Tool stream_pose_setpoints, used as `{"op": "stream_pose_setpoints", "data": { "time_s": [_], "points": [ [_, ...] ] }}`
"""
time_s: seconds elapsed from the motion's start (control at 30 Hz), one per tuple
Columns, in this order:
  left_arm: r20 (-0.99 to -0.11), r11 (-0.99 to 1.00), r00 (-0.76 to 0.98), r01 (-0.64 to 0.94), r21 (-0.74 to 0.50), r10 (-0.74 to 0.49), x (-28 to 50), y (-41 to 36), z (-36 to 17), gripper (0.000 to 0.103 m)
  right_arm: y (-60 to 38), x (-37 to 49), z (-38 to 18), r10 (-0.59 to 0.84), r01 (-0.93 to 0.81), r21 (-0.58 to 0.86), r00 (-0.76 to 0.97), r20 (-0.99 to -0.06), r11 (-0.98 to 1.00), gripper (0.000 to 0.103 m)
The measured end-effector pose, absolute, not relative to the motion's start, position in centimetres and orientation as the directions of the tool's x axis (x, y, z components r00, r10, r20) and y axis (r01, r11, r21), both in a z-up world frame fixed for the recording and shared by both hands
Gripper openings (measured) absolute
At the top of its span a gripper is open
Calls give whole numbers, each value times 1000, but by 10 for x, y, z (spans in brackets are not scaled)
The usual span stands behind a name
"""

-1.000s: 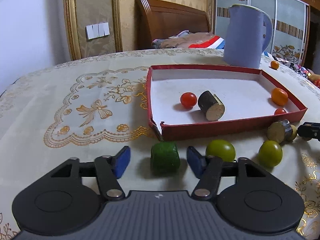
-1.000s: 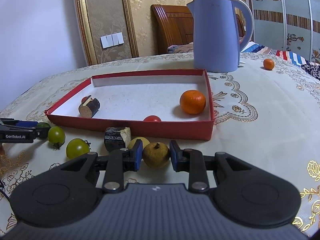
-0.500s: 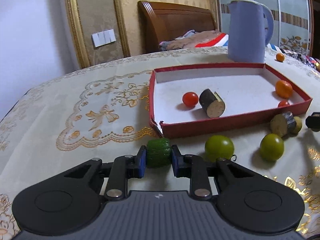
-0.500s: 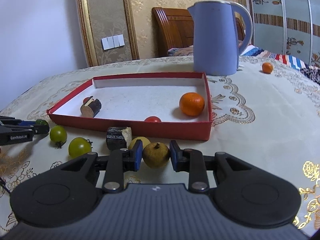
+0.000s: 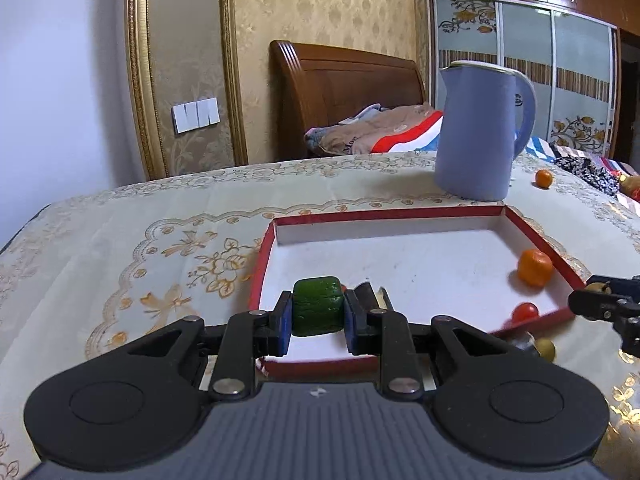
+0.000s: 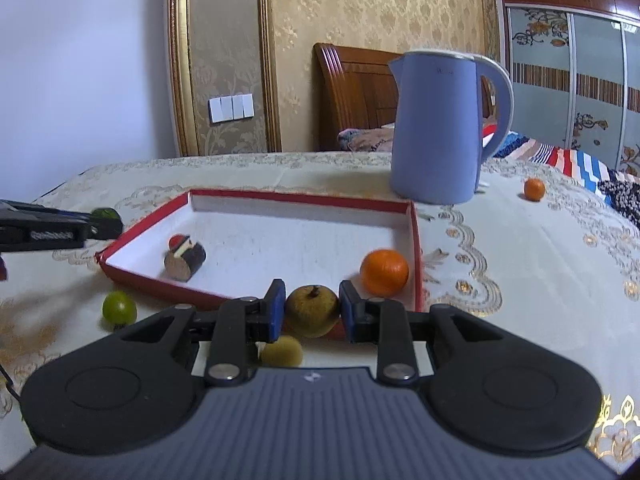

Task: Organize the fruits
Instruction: 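Carry the cucumber piece and pear over the red tray with both grippers, then open the left gripper releasing the cucumber while the right releases the pear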

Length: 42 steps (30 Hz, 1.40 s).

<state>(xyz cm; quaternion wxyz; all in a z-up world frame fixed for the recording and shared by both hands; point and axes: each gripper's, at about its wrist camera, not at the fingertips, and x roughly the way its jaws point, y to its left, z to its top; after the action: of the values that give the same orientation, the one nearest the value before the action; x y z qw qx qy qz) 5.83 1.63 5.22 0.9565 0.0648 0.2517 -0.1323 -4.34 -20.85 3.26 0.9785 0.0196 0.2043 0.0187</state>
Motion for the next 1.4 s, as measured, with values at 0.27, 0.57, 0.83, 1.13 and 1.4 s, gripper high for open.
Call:
{"op": "stream_pose_setpoints", "data": {
  "time_s": [0.27, 0.57, 0.83, 1.13, 1.4],
  "points": [
    [-573, 974, 804, 221, 44, -156, 88, 17, 38, 24, -209, -16, 45, 28, -10, 42, 893, -449, 999, 27],
    [-590, 978, 791, 208, 14, -160, 104, 23, 32, 24, -200, -20, 81, -18, -18, -85, 914, -405, 996, 27],
    [-577, 982, 806, 184, 29, -134, 110, 20, 19, 24, -188, 36, 55, 10, -21, -20, 905, -425, 1000, 27],
    [-597, 980, 791, 195, 33, -137, 116, 18, 6, 25, -200, 75, 18, 25, 7, 64, 870, -492, 998, 27],
    [-582, 977, 805, 195, 84, -110, 113, 12, 2, 26, -203, 85, 10, 45, -1, 85, 852, -522, 996, 27]
  ]
}}
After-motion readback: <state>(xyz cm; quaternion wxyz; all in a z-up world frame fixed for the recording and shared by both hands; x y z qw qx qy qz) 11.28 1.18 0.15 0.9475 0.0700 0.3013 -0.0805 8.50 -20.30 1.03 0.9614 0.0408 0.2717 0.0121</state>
